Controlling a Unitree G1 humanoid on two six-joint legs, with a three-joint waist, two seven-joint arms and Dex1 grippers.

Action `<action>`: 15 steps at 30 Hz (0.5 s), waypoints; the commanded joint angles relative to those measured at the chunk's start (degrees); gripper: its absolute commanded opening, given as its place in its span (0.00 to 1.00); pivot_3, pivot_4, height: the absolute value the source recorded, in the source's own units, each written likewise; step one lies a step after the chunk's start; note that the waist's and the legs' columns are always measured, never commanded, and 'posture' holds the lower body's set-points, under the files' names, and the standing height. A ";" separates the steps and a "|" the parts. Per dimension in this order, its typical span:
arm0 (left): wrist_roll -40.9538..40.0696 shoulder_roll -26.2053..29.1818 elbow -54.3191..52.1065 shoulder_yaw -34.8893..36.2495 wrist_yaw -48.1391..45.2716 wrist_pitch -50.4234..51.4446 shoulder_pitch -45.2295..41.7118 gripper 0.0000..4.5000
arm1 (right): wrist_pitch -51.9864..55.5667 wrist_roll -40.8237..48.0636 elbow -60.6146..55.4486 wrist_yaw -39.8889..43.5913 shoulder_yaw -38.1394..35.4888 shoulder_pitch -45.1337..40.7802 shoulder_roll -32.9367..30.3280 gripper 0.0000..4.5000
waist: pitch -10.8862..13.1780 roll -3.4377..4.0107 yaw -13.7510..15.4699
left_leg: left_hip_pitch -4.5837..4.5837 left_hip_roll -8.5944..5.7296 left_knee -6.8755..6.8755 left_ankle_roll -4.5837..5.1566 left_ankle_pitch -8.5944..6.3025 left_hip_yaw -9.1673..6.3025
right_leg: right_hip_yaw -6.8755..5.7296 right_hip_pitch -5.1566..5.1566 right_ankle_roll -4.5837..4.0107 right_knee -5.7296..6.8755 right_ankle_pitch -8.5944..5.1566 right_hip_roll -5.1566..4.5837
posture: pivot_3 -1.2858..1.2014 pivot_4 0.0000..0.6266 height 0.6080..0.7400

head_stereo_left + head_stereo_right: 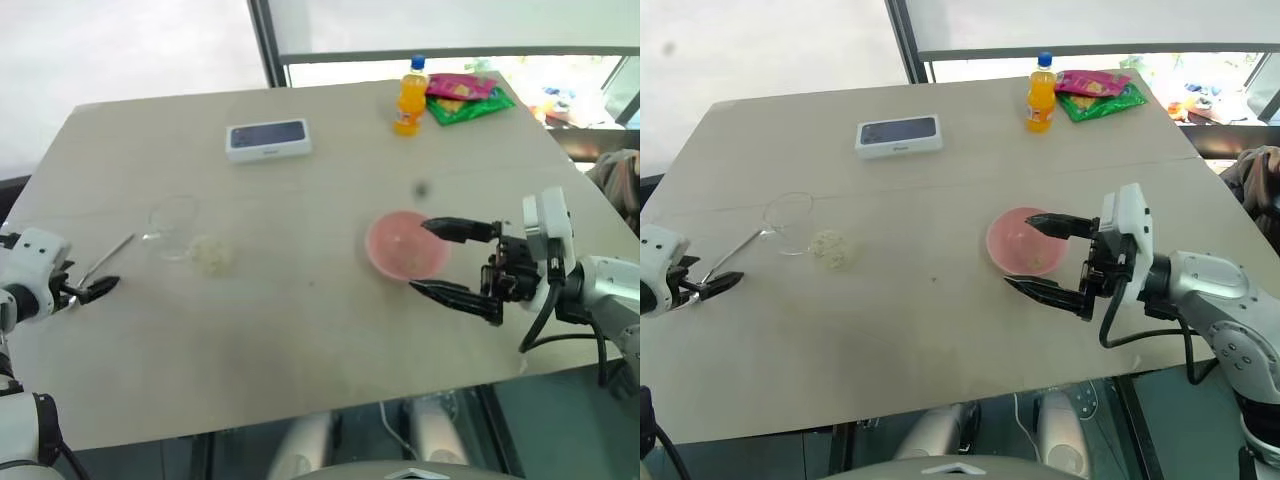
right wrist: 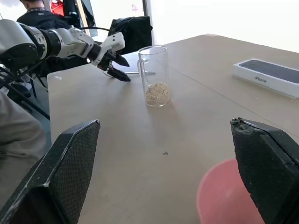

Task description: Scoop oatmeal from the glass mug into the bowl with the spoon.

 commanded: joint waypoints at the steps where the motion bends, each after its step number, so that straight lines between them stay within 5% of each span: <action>1: -0.05 -0.21 3.61 0.03 -1.65 6.32 2.15 0.99 | -0.46 1.04 -1.79 -0.49 -2.29 -0.29 -0.50 1.00 | -0.05 0.09 -0.35 | 0.00 -0.01 0.03 0.00 0.00 0.02 | 0.03 0.00 0.00 0.03 0.00 0.00 | 0.52 0.24 1.00; 11: -2.67 -2.34 5.20 3.91 7.50 9.66 5.53 0.99 | -0.79 0.74 0.02 -0.23 -2.81 -0.83 -0.40 1.00 | -0.35 0.59 -0.76 | 0.18 0.04 0.02 0.00 0.00 0.34 | 0.44 -0.08 0.00 0.20 0.00 0.01 | 0.52 0.24 1.00; 15: -3.40 -3.45 5.32 5.19 10.23 10.15 6.37 0.70 | -1.16 0.25 0.61 0.05 -2.99 -0.66 -0.51 1.00 | -0.48 0.78 -0.77 | 0.59 0.08 -0.09 0.01 0.00 0.61 | 0.75 0.09 0.02 0.29 -0.01 0.05 | 0.52 0.24 1.00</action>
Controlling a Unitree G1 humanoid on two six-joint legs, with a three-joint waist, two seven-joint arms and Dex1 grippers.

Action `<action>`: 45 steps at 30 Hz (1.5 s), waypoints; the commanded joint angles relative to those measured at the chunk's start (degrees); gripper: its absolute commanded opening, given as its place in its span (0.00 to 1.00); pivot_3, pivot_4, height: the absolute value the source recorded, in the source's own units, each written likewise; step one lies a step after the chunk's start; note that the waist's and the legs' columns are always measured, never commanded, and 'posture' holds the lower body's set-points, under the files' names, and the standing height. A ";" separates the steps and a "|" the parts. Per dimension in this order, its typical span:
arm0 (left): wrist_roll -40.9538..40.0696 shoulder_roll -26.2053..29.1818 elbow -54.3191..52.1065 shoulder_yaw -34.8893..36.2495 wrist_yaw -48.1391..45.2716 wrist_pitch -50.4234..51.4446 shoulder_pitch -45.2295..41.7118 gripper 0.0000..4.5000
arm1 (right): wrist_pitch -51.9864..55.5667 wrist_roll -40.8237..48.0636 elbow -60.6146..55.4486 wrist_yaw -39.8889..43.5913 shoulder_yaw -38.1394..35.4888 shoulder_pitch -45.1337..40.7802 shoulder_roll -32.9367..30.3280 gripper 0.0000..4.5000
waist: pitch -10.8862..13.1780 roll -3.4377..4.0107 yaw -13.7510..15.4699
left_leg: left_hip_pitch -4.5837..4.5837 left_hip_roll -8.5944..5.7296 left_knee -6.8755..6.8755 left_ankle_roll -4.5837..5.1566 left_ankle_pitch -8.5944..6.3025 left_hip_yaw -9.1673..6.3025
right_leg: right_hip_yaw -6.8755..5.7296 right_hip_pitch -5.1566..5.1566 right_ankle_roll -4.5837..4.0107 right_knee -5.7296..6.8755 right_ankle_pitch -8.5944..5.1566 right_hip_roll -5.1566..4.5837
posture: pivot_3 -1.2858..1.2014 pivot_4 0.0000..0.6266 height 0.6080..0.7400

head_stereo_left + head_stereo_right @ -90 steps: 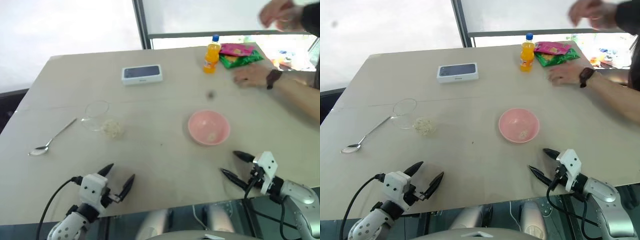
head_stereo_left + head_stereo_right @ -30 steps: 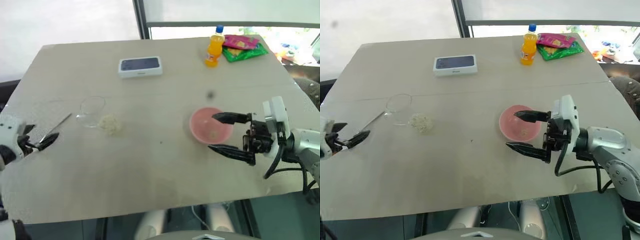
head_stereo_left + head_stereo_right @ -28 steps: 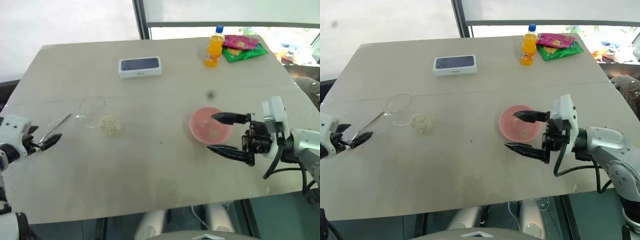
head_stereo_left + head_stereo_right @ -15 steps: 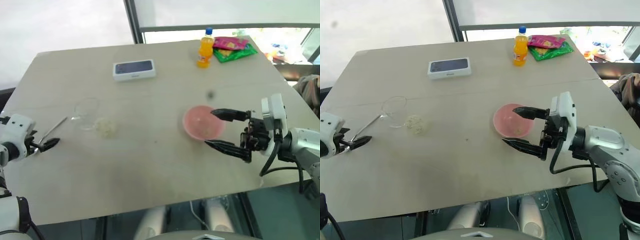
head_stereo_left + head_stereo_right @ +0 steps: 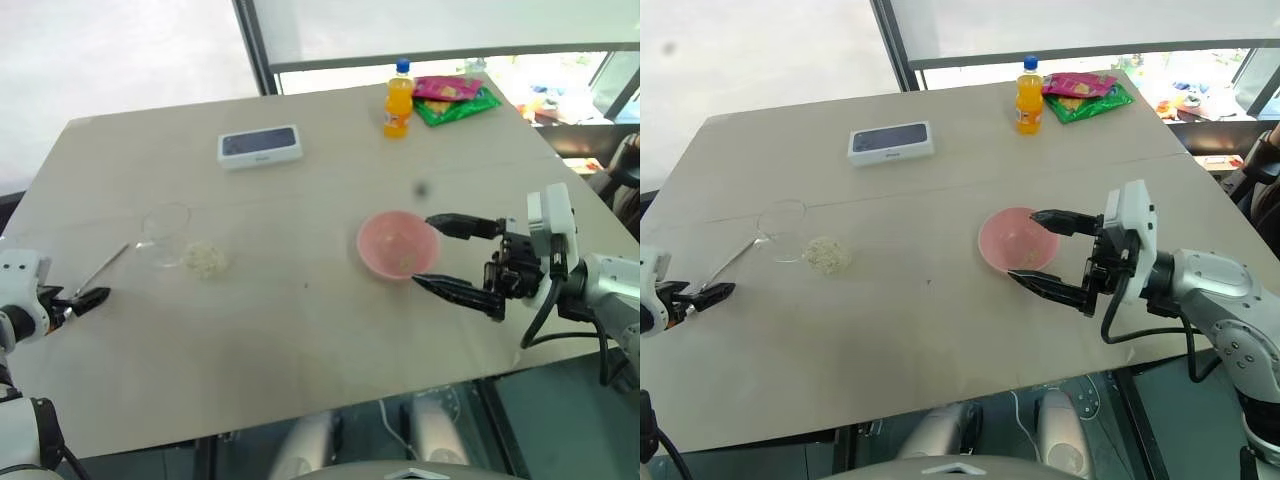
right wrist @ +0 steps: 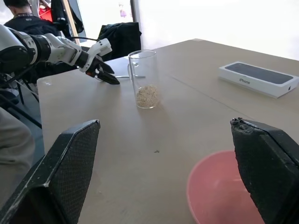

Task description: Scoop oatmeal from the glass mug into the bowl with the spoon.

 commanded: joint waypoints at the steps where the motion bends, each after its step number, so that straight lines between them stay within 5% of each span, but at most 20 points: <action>1: 1.59 -0.97 3.71 -0.76 3.96 3.23 3.15 0.64 | -1.12 0.32 -0.92 0.39 -2.37 -0.54 -0.43 1.00 | -0.01 0.02 -0.01 | 0.10 0.01 -0.05 0.00 0.00 0.09 | 0.08 0.06 0.01 0.01 0.00 0.00 | 0.52 0.24 1.00; 8: -0.21 -2.02 3.00 1.26 6.55 5.35 3.33 0.01 | -1.29 -0.29 -0.68 0.49 -2.77 0.06 -0.17 1.00 | -0.02 0.02 -0.06 | 0.27 0.11 -0.12 0.00 -0.01 0.33 | 0.13 0.08 0.01 0.01 0.00 -0.01 | 0.52 0.24 1.00; 18: -6.07 -6.33 -4.47 8.76 11.41 -4.83 3.06 0.01 | -1.60 -0.88 -0.13 0.76 -3.24 0.95 0.00 1.00 | -0.03 0.02 0.71 | 0.25 0.10 -0.11 0.00 -0.01 0.30 | 0.12 0.06 0.01 -0.01 0.01 -0.09 | 0.52 0.24 1.00; 26: -13.10 -12.32 -30.05 15.65 18.44 -7.48 2.26 0.01 | -2.21 -2.55 1.98 1.79 -2.24 -0.67 0.19 1.00 | 0.03 -1.77 2.14 | -0.77 0.08 0.30 -0.07 0.02 -0.22 | -0.42 -0.39 -0.17 -0.23 0.14 -0.10 | 0.52 0.24 1.00; 29: -14.06 -13.32 -39.76 16.04 21.76 -6.13 0.82 0.01 | -2.54 -3.33 3.06 2.26 -1.23 -2.19 0.54 1.00 | 0.03 -1.86 2.11 | -0.95 0.00 0.30 -0.30 0.15 -0.25 | -0.49 -0.47 -0.20 -0.44 0.17 -0.18 | 0.52 0.24 1.00; 35: -14.19 -12.48 -49.43 13.12 24.75 -4.56 -10.31 0.01 | -2.89 -5.16 5.94 2.84 0.08 -5.52 1.38 1.00 | 0.05 -1.86 2.03 | -1.04 -0.01 0.22 -0.30 0.15 -0.34 | -0.65 -0.47 -0.20 -0.66 0.17 -0.17 | 0.52 0.24 1.00; 45: -10.91 -16.74 -67.71 -5.67 17.46 -0.35 -21.94 0.01 | 2.74 -4.91 12.97 -9.88 0.02 -19.28 8.97 1.00 | 0.22 -1.88 1.82 | -1.18 -0.08 0.29 -0.34 0.18 -0.45 | -0.76 -0.48 -0.15 -0.76 0.24 -0.15 | 0.52 0.24 1.00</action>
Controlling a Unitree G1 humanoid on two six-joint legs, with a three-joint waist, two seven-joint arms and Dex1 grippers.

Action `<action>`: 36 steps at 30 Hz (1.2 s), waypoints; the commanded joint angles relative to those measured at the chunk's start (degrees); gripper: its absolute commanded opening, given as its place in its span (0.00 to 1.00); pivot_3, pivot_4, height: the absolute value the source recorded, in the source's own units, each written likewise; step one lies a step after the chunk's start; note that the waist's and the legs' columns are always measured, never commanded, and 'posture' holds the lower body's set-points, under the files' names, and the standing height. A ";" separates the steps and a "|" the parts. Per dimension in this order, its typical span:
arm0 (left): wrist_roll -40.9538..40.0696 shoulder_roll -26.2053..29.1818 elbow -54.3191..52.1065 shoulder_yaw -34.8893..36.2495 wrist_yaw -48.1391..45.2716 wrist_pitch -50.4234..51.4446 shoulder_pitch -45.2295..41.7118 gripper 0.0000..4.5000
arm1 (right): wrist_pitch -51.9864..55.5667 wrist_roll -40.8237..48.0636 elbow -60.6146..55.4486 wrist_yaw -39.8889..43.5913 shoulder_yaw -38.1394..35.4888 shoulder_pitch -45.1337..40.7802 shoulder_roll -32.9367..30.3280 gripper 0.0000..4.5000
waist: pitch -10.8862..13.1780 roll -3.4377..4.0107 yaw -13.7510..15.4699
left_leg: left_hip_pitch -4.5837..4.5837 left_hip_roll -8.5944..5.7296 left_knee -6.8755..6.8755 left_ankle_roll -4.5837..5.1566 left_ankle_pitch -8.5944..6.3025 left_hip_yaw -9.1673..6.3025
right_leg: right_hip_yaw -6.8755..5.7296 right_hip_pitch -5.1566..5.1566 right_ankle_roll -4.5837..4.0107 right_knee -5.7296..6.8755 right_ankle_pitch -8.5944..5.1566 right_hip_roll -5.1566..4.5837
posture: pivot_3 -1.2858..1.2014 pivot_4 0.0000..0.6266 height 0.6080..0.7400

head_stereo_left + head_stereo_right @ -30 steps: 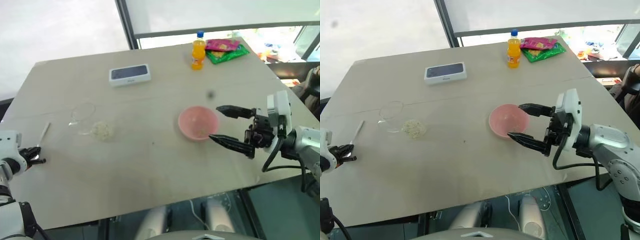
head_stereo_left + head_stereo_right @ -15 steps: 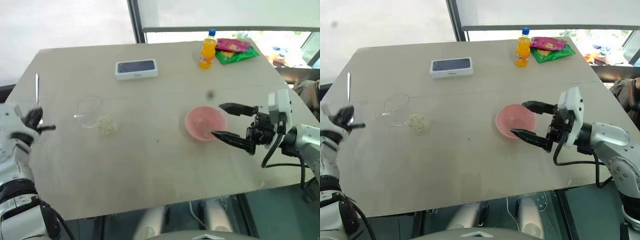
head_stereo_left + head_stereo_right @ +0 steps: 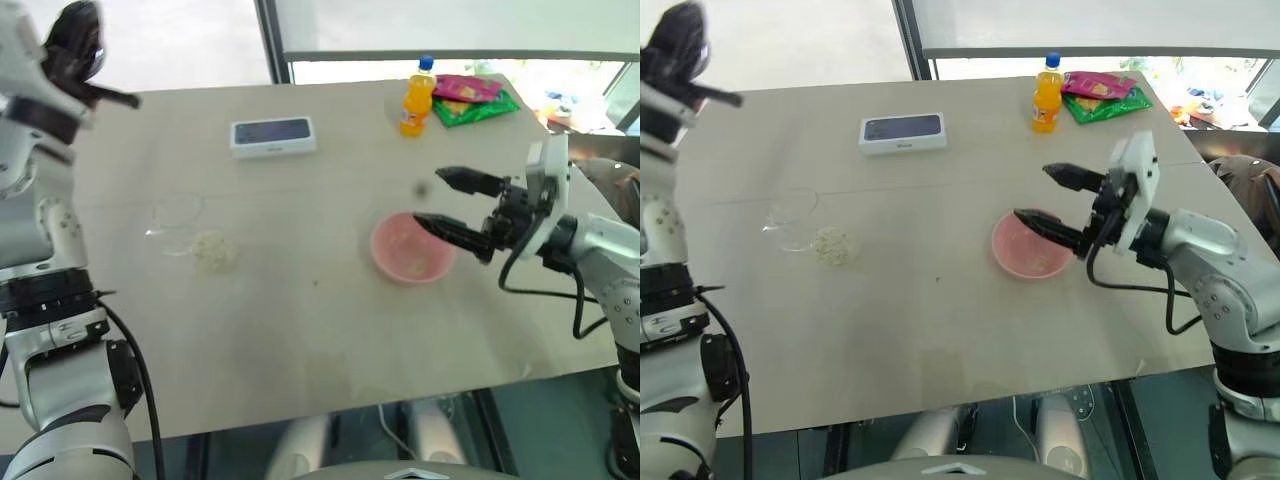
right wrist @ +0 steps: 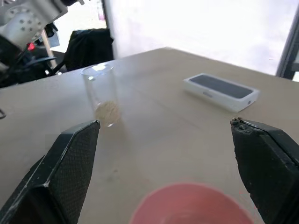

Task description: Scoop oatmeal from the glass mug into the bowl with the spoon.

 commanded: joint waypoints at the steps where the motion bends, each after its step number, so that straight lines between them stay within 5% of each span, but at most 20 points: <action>1: 0.79 -1.24 -6.35 -5.61 -3.47 1.98 -1.66 0.01 | 1.49 1.10 0.82 -4.72 -1.24 -5.31 2.38 1.00 | 0.04 0.07 -0.18 | 0.00 0.00 0.00 -0.01 0.01 0.00 | 0.00 -0.01 0.00 0.00 0.00 0.00 | 0.52 0.24 1.00; 12: 0.94 -8.19 -13.93 -15.97 -11.78 5.55 -1.47 0.01 | 7.15 14.35 11.32 -23.86 -6.99 -22.22 20.75 1.00 | 0.08 0.16 -1.78 | -0.57 0.03 0.03 -0.25 0.18 0.02 | 0.10 -0.70 -0.02 0.28 0.00 0.06 | 0.52 0.24 1.00; 26: 6.03 -8.48 -13.18 -18.54 -17.02 4.40 -1.21 0.01 | 3.75 10.98 17.94 -21.07 -5.14 -28.53 24.42 1.00 | 0.35 0.60 -1.78 | -0.57 -0.01 0.49 -0.25 0.20 0.07 | 0.17 -0.74 -0.02 0.81 0.00 0.10 | 0.52 0.24 1.00; 30: 6.35 -9.35 -12.88 -18.03 -16.60 4.68 -1.49 0.00 | 3.65 10.66 17.97 -20.81 -5.68 -28.04 24.61 0.55 | 0.36 0.63 -1.77 | -0.57 -0.01 0.51 -0.25 0.19 0.08 | 0.18 -0.74 -0.02 0.81 0.00 0.10 | 0.52 0.24 1.00; 36: 4.59 -10.88 -13.09 -16.92 -16.37 6.87 -1.46 0.00 | 3.36 9.73 17.74 -21.46 -5.75 -27.86 24.48 0.02 | 0.37 0.63 -1.80 | -0.58 -0.01 0.57 -0.25 0.19 0.08 | 0.19 -0.74 -0.01 0.84 0.00 0.10 | 0.52 0.24 1.00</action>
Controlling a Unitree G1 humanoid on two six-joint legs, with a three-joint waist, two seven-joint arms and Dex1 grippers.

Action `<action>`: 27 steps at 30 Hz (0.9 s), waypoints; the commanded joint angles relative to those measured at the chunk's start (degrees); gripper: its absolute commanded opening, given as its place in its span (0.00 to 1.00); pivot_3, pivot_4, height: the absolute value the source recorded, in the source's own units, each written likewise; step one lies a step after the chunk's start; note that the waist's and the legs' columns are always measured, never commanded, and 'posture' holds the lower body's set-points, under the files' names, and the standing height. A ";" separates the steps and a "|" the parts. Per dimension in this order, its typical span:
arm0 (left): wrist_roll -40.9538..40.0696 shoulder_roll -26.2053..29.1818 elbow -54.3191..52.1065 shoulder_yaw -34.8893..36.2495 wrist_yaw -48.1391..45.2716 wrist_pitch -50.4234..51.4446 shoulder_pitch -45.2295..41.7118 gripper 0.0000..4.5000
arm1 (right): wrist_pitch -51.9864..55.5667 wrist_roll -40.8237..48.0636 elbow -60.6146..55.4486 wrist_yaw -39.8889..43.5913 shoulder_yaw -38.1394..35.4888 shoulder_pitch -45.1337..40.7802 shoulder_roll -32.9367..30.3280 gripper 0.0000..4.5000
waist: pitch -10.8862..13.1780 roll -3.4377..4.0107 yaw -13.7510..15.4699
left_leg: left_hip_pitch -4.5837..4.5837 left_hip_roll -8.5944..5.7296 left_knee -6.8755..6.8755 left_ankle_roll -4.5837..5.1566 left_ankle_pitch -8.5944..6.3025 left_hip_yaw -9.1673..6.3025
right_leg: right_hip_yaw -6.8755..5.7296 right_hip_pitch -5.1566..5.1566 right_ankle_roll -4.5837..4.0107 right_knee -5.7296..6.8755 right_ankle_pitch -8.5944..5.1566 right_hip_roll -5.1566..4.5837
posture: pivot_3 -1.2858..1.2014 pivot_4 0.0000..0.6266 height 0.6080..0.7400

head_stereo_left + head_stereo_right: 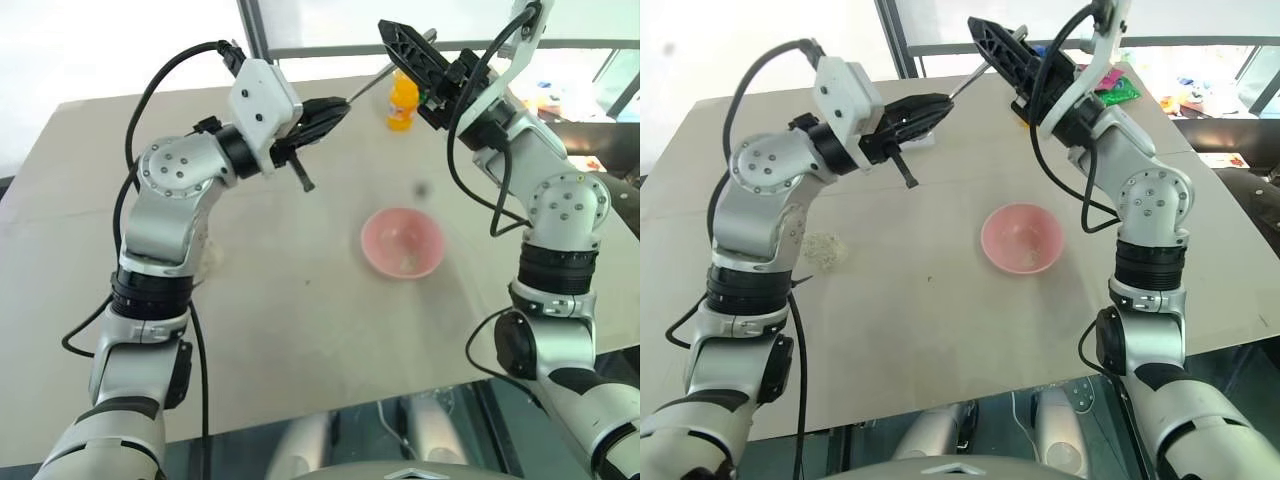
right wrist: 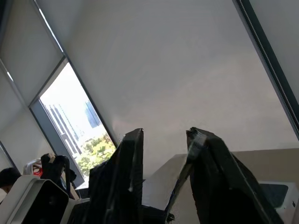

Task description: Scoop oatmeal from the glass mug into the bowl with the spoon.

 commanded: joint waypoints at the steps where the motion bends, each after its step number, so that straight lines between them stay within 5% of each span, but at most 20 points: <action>1: -0.75 -0.48 -1.14 2.03 0.69 0.04 -0.66 0.00 | -1.28 -0.51 -1.46 -0.02 -0.65 -1.57 -0.13 0.00 | 0.00 0.00 -0.02 | 0.00 0.00 0.00 0.00 0.00 0.00 | 0.01 0.00 0.00 0.00 0.00 0.00 | 0.52 0.24 1.00; 7: -0.80 -1.02 -1.35 2.43 0.66 0.00 0.13 0.00 | -1.86 -1.67 -1.05 -0.44 -0.76 -1.88 0.39 0.00 | 0.00 0.01 -0.02 | 0.00 0.00 0.01 0.00 0.00 0.01 | 0.01 0.00 0.00 0.01 0.00 0.00 | 0.52 0.24 1.00; 11: -0.81 -1.58 -2.53 4.42 3.17 0.35 0.68 0.40 | -2.29 -2.82 -0.43 -0.29 -1.00 -2.05 0.04 0.00 | 0.01 0.01 -0.03 | 0.00 0.00 0.03 0.00 0.00 0.01 | 0.02 0.00 0.00 0.01 0.00 0.00 | 0.52 0.24 1.00; 18: -11.75 -2.00 -13.09 13.28 8.32 13.33 9.59 0.40 | -3.85 -4.15 3.63 -2.93 -5.34 -1.47 -1.47 0.00 | -0.01 0.04 -0.09 | -0.01 0.01 0.05 0.00 0.00 0.02 | 0.07 0.00 0.00 0.00 0.00 0.00 | 0.52 0.24 1.00; 27: -9.15 -0.30 -31.16 18.14 14.92 13.86 31.67 0.40 | -2.13 -4.10 6.61 -7.30 -9.66 4.20 -2.06 0.00 | -0.01 0.09 0.12 | 0.01 0.02 0.04 0.01 -0.01 0.15 | 0.24 0.00 0.00 -0.01 0.00 0.01 | 0.52 0.24 1.00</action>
